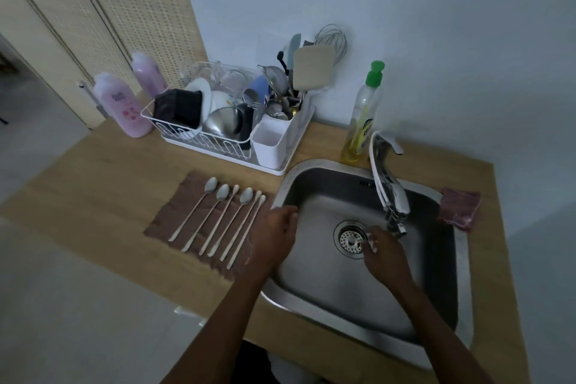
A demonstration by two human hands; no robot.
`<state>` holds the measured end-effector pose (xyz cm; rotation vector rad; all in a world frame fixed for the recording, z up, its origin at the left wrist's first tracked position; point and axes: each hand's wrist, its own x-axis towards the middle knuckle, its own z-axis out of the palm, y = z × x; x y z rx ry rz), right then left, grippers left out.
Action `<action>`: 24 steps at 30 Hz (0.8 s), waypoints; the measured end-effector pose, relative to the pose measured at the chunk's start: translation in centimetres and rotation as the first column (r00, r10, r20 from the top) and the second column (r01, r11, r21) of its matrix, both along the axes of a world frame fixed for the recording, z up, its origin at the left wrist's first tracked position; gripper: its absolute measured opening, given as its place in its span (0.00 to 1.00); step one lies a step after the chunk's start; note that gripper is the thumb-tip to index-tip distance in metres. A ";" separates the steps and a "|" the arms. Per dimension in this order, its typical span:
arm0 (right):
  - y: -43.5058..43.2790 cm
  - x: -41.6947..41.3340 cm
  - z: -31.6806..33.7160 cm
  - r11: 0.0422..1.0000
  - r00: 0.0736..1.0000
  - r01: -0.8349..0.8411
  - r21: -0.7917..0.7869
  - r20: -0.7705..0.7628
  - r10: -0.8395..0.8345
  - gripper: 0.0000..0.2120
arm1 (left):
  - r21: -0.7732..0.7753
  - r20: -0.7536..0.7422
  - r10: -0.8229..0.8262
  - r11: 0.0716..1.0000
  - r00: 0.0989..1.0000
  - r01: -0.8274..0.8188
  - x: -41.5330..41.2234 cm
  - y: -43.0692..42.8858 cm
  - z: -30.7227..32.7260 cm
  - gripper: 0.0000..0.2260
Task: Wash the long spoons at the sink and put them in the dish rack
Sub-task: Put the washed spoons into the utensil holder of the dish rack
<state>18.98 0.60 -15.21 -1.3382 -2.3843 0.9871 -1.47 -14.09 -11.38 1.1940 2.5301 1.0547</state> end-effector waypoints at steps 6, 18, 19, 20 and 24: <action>-4.1 -10.7 2.3 1.000 0.992 -0.020 0.017 -0.124 0.022 0.06 | -0.088 -0.024 0.145 0.985 0.989 -0.147 -11.1 -2.7 0.0 0.12; -8.6 -24.8 0.8 0.994 0.997 0.067 0.083 0.029 -0.070 0.09 | -0.366 -0.045 -0.336 0.882 0.941 0.297 -18.4 0.0 -1.0 0.06; -8.8 -25.1 1.0 0.994 0.996 0.077 0.083 0.039 -0.081 0.08 | -0.372 -0.045 -0.347 0.876 0.937 0.306 -18.7 0.1 -1.2 0.06; -8.9 -25.3 1.0 0.993 0.995 0.089 0.083 0.044 -0.093 0.07 | -0.378 -0.033 -0.359 0.868 0.933 0.321 -18.8 0.2 -1.1 0.06; -8.6 -25.5 1.8 0.987 0.992 0.127 0.100 0.011 -0.129 0.05 | -0.327 0.029 -0.363 0.877 0.931 0.352 -19.9 0.4 -0.4 0.09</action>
